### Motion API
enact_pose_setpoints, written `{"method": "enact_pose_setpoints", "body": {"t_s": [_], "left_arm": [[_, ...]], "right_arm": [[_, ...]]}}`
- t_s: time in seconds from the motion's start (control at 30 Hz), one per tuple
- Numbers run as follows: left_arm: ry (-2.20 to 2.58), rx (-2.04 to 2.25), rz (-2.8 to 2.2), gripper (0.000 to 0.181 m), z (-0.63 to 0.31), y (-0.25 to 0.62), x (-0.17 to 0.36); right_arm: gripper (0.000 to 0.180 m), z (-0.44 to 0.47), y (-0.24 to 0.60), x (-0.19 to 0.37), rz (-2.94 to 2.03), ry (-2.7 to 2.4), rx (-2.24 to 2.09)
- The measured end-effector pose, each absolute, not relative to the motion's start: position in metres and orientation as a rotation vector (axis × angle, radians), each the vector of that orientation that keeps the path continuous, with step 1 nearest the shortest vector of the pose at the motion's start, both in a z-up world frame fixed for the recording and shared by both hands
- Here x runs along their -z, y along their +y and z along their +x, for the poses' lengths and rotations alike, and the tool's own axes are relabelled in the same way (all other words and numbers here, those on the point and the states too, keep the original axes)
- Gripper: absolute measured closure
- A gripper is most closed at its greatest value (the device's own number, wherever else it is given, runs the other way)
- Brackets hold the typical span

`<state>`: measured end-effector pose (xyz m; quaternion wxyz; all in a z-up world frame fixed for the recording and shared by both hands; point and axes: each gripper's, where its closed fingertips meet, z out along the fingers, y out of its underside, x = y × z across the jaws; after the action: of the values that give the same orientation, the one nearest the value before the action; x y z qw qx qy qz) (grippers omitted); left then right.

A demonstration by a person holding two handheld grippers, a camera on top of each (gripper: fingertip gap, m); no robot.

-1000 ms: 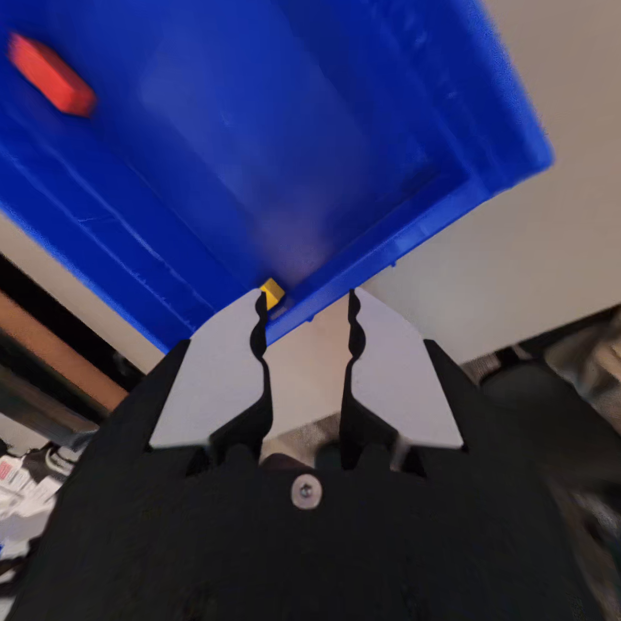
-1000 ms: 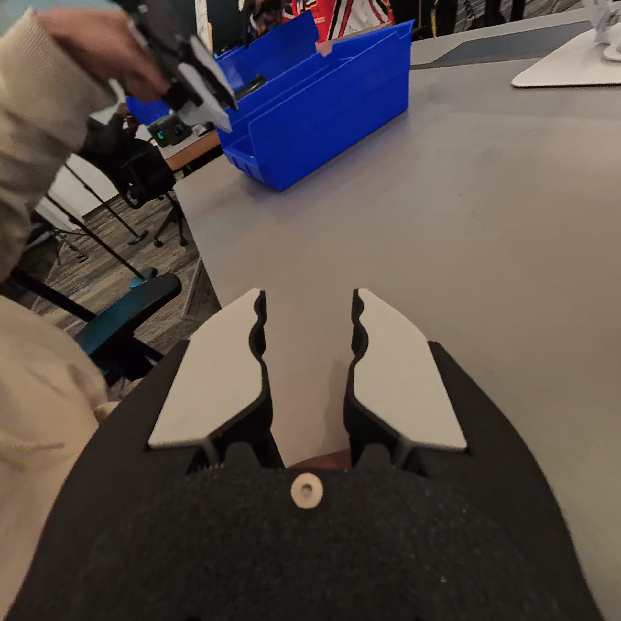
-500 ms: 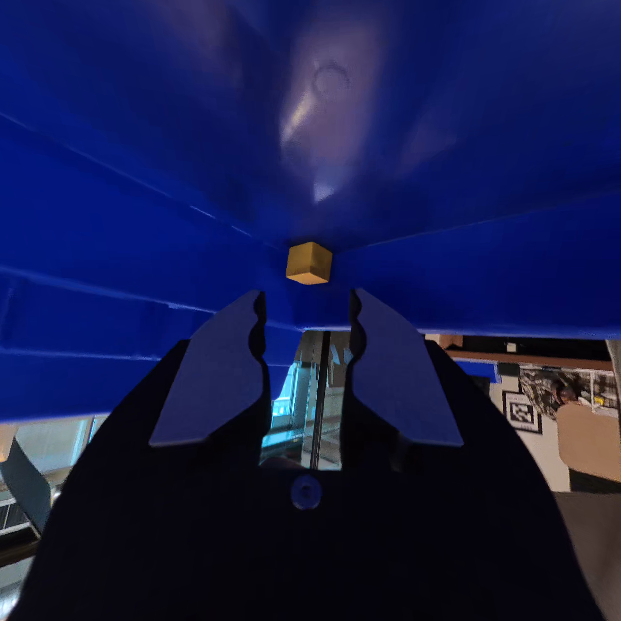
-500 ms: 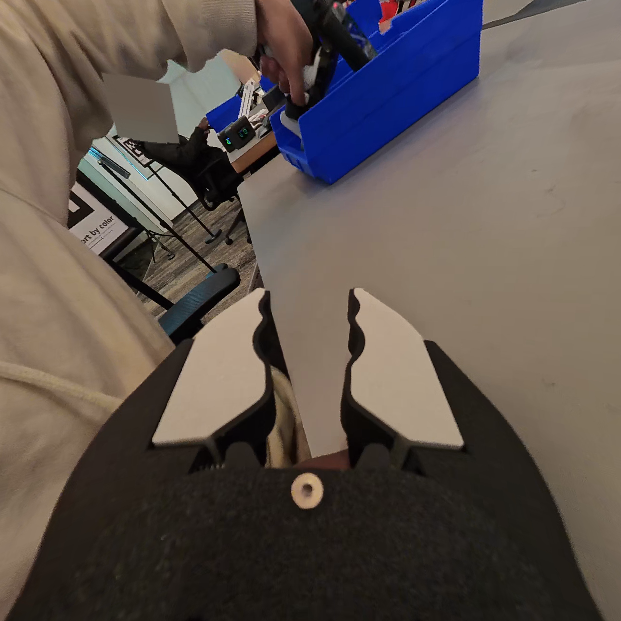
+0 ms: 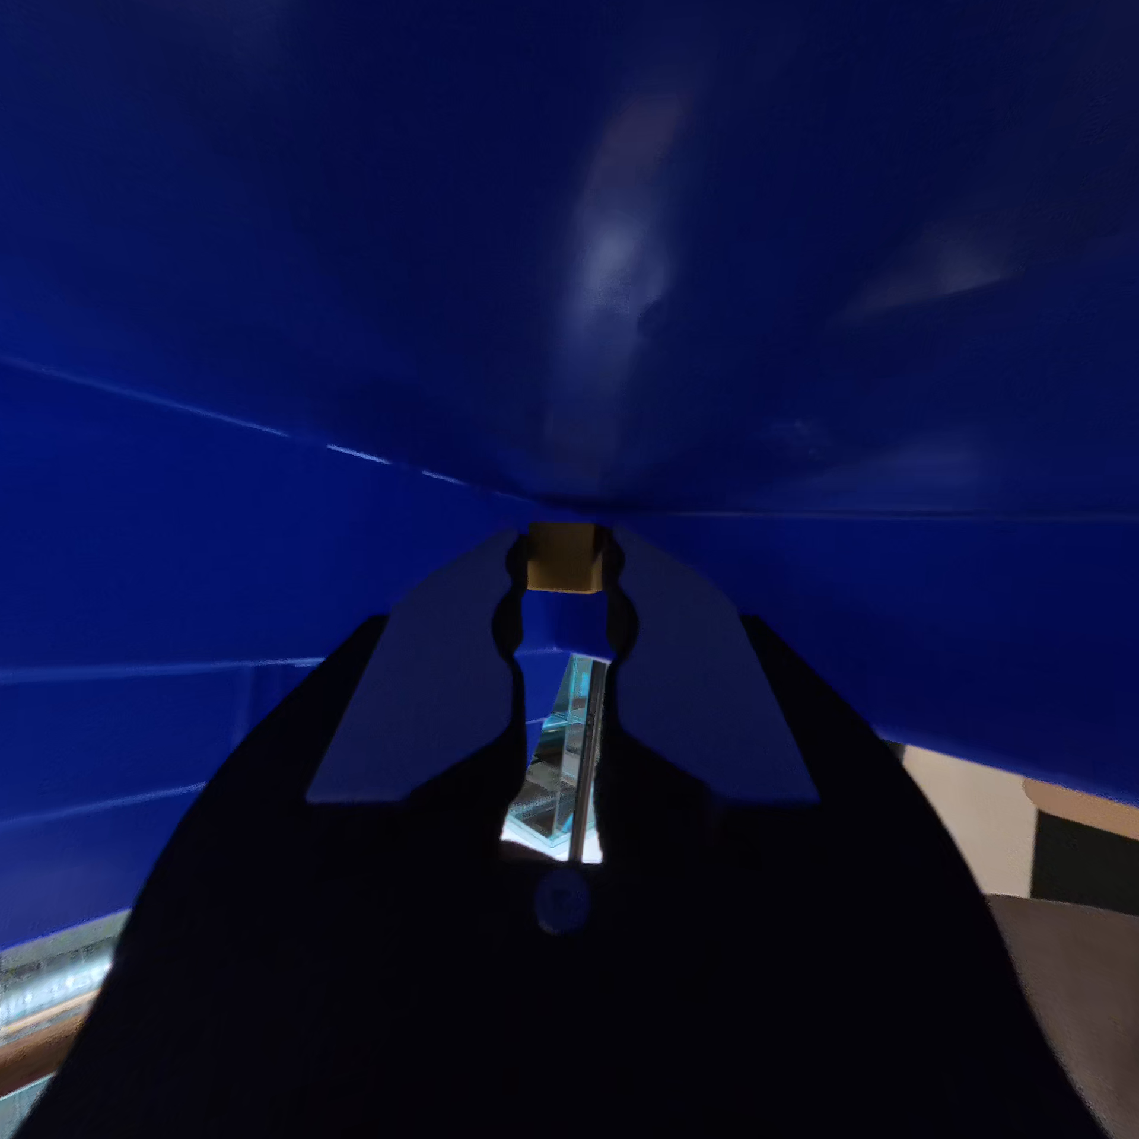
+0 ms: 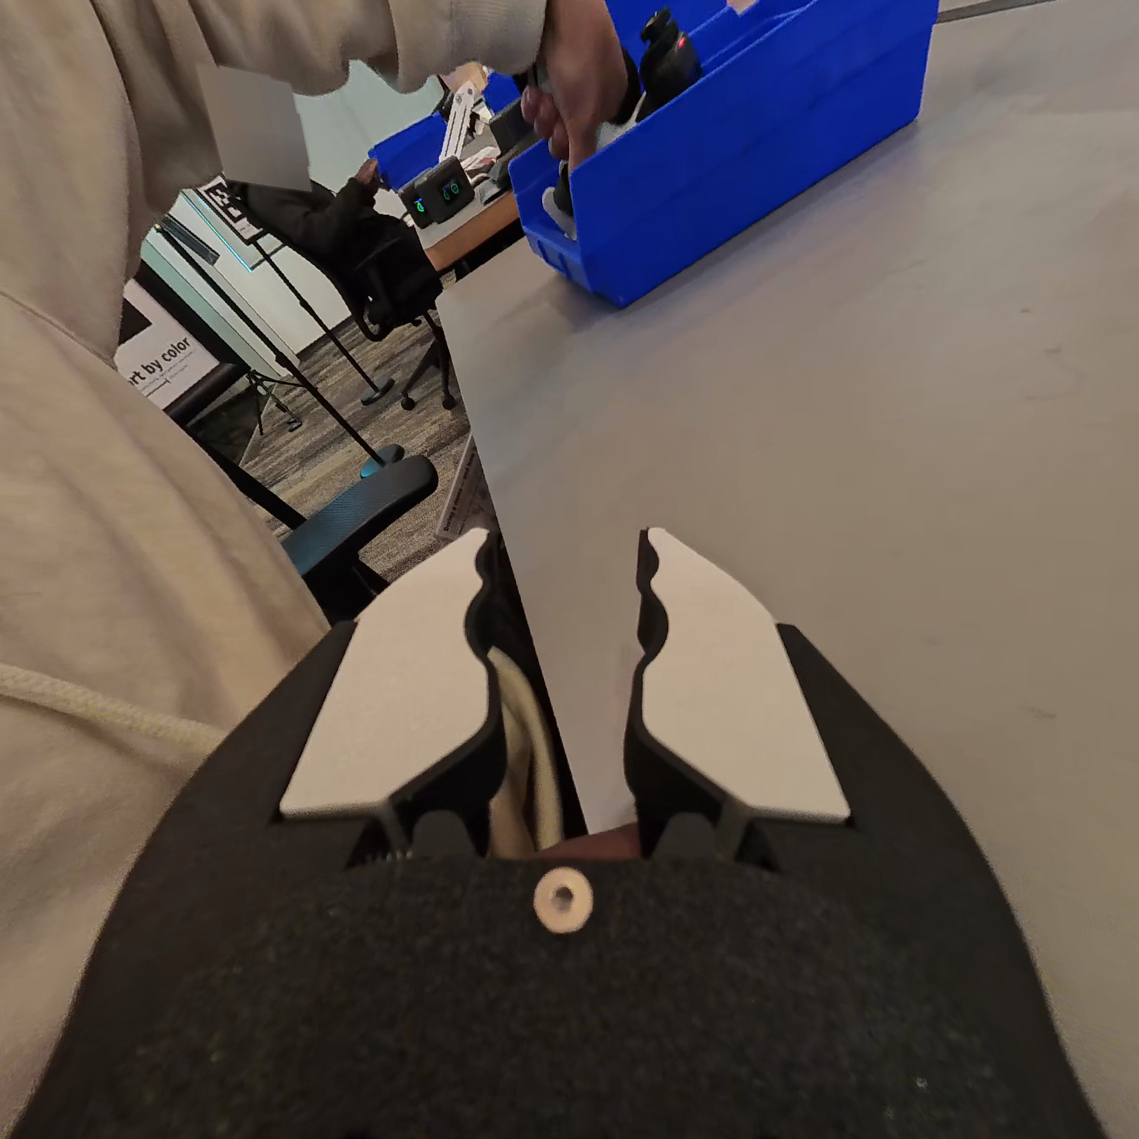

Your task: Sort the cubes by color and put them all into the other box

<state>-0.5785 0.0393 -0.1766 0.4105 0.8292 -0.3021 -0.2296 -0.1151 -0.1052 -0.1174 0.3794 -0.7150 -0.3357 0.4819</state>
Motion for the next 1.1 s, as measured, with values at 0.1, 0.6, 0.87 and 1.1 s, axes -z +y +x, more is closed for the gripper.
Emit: {"method": "enact_pose_setpoints", "body": {"t_s": [0.1, 0.6, 0.87, 1.1], "left_arm": [[-0.803, 0.559, 2.111, 0.158, -0.571, 0.041, 0.173], [-1.149, -0.517, 3.591, 0.158, -0.451, 0.127, 0.065], [-1.271, -1.009, 3.907, 0.159, -0.424, 0.098, 0.060], [-1.583, -1.717, 3.729, 0.159, -0.372, 0.069, 0.002]], "right_arm": [[0.137, -0.116, -0.105, 0.118, -1.831, -0.858, -1.230], [0.138, -0.087, -0.074, 0.110, -1.842, -0.656, -1.215], [0.138, -0.088, -0.054, 0.102, -1.855, -0.487, -1.356], [0.134, -0.113, -0.044, 0.078, -1.779, -0.345, -1.714]]}}
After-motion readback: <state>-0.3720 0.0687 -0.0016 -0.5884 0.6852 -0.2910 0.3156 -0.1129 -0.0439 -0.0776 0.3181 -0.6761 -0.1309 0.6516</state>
